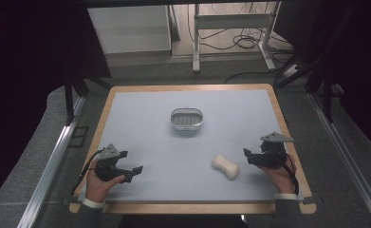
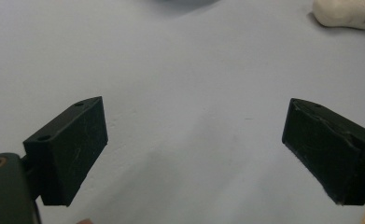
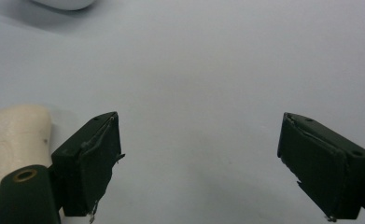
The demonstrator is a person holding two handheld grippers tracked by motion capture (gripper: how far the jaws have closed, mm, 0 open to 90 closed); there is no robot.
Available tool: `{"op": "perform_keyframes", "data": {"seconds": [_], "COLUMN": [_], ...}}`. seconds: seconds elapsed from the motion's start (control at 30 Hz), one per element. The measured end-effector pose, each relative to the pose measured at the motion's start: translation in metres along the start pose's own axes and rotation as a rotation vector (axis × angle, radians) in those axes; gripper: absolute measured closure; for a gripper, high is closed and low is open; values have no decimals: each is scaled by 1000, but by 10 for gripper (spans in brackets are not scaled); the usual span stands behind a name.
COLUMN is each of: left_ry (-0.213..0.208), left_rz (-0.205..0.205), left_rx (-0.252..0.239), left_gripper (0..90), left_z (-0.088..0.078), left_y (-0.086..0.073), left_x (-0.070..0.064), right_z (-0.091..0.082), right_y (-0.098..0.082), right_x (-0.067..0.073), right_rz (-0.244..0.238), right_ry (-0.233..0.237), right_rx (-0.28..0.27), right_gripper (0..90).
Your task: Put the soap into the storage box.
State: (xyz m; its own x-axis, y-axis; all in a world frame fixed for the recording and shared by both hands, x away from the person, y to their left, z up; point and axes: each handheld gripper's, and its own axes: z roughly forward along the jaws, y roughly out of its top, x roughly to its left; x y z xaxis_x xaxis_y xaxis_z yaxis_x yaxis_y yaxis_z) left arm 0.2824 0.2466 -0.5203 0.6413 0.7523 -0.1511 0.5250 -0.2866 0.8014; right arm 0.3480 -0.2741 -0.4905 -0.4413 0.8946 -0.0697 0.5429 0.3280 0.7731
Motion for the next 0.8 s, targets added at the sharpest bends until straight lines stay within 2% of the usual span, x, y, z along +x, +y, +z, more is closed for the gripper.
{"op": "perform_keyframes", "data": {"seconds": [0.13,0.27,0.57,0.7,0.73,0.8], "left_ry": [-1,-4,9,3,3,0], "left_rz": [2,-3,1,-3,-1,-1], "left_rx": [4,-2,9,3,4,3], "left_gripper": [72,69,69,71,72,72], "left_z": [0,-1,-1,-1,-1,-2], "left_y": [-1,-1,-1,0,-1,0], "left_x": [-1,-3,-1,0,0,0], "right_z": [-1,-2,-5,-5,-7,-7], "right_y": [-2,-2,0,2,6,9], "right_x": [-4,-4,-6,-5,-4,-4], "right_rz": [9,-7,-16,-26,-28,-39], "right_ry": [1,29,45,46,63,68], "right_rx": [5,23,7,21,33,48], "right_gripper": [130,136,137,137,137,137]}}
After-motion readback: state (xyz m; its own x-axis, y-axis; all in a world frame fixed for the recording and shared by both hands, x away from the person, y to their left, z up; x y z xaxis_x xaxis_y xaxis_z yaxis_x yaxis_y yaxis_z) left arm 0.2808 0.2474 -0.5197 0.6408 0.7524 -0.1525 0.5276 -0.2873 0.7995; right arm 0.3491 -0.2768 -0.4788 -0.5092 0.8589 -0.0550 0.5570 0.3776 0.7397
